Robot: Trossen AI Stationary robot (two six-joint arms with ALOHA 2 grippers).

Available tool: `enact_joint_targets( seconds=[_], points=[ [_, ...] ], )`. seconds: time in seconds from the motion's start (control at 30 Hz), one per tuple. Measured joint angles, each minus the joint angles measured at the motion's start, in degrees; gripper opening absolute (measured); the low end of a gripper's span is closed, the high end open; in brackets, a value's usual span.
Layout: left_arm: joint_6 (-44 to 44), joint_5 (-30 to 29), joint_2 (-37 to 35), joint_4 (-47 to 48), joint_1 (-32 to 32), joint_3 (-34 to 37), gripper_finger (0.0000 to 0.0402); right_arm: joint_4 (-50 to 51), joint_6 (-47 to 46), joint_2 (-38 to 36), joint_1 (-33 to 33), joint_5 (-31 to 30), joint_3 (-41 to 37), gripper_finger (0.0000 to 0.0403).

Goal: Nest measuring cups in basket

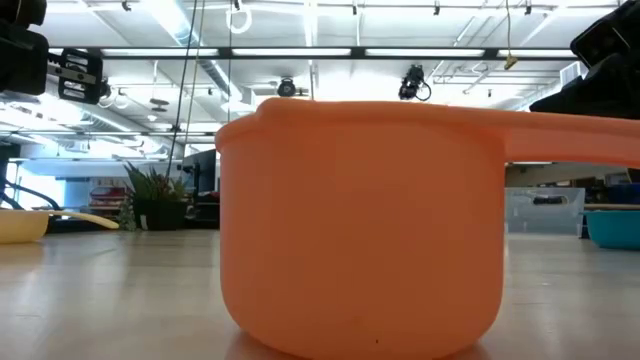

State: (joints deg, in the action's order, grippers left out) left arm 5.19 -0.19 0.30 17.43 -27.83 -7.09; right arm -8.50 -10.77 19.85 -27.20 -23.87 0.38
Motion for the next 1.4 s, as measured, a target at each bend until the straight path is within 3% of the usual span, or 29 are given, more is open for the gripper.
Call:
enact_joint_targets(
  seconds=[0.53, 0.67, 1.1, 1.4],
  points=[
    [1.4, -0.3, 0.0, 0.0, 0.0, 0.0, 0.0016, 0.0, 0.0, 0.0, 0.0, 0.0, 0.0, 0.0010],
    [2.5, -4.2, 0.0, -0.1, 0.0, 0.0, 0.0016, 0.0, 0.0, 0.0, 0.0, 0.0, 0.0, 0.0010],
    [-6.5, -13.1, 0.0, -0.6, 0.0, 0.0, 0.0016, -1.4, 0.0, 0.0, 0.0, 0.0, 0.0, 0.0010],
    [-10.4, -22.2, 0.0, -7.3, 0.0, 0.0, 0.0016, -12.5, -3.2, 0.0, 0.0, 0.0, 0.0, 0.0010]
  ],
)
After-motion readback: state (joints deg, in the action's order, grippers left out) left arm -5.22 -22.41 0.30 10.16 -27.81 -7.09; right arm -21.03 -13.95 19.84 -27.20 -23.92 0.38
